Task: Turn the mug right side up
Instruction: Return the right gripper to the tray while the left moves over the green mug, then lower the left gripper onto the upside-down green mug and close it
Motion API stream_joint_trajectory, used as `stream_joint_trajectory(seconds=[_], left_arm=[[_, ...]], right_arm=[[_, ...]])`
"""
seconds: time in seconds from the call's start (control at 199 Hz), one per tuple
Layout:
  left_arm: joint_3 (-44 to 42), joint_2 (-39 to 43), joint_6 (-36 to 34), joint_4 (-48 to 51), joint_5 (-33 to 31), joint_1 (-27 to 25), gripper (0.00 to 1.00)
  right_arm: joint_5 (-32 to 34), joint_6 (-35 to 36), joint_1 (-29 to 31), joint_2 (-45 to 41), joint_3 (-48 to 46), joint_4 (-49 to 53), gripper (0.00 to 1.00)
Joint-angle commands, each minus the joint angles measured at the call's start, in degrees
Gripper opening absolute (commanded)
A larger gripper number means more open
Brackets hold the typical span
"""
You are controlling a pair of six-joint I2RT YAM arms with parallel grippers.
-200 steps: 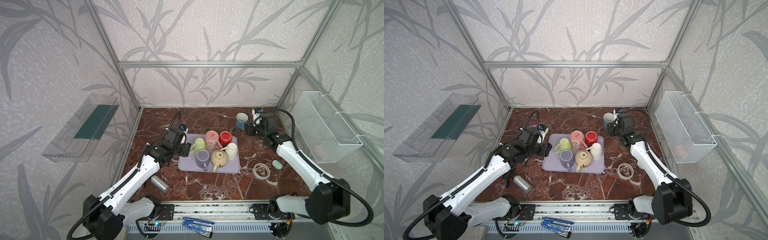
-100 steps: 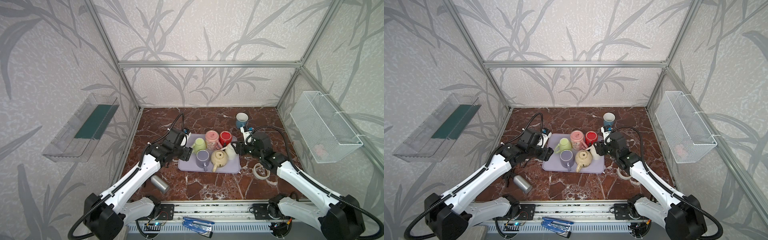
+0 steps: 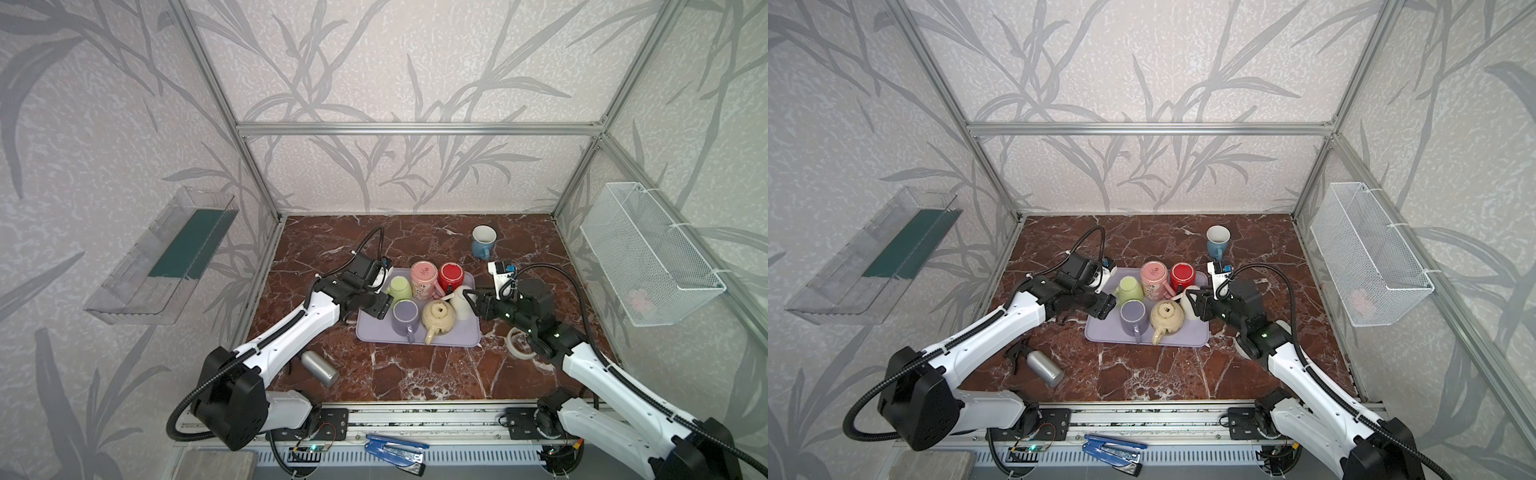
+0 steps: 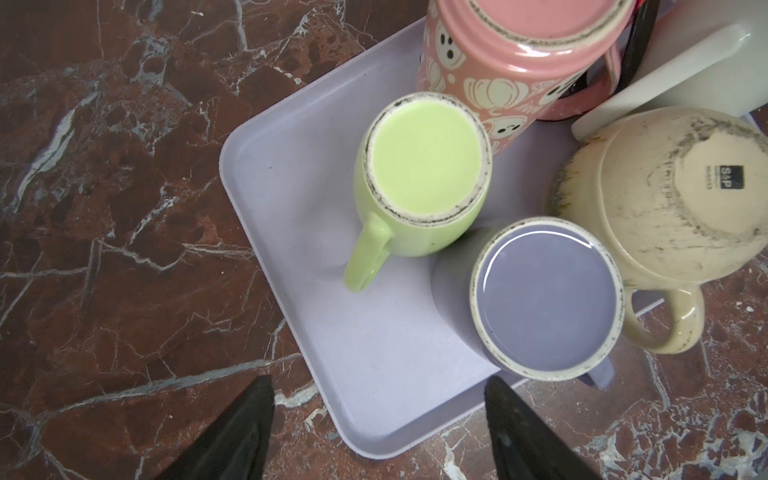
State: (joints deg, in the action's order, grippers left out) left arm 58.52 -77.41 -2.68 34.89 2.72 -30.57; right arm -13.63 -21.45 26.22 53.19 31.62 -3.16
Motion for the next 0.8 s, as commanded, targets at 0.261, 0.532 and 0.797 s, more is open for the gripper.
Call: stream_joint_trajectory(seconds=[0.261, 0.532, 0.797], left_arm=[[5.44, -8.6, -5.28, -3.96, -1.11, 0.24, 0.79], [11.38, -16.1, -6.63, -0.35, -1.05, 0.31, 0.73], [12.32, -18.52, -6.73, -1.05, -0.53, 0.32, 0.64]], right_arm=[[-1.74, -1.51, 0.39, -1.62, -0.85, -3.61, 0.53], [-1.85, -1.31, 0.5, -0.26, -0.68, -3.76, 0.53], [-1.23, -0.87, 0.43, 0.16, -0.69, -3.62, 0.53]])
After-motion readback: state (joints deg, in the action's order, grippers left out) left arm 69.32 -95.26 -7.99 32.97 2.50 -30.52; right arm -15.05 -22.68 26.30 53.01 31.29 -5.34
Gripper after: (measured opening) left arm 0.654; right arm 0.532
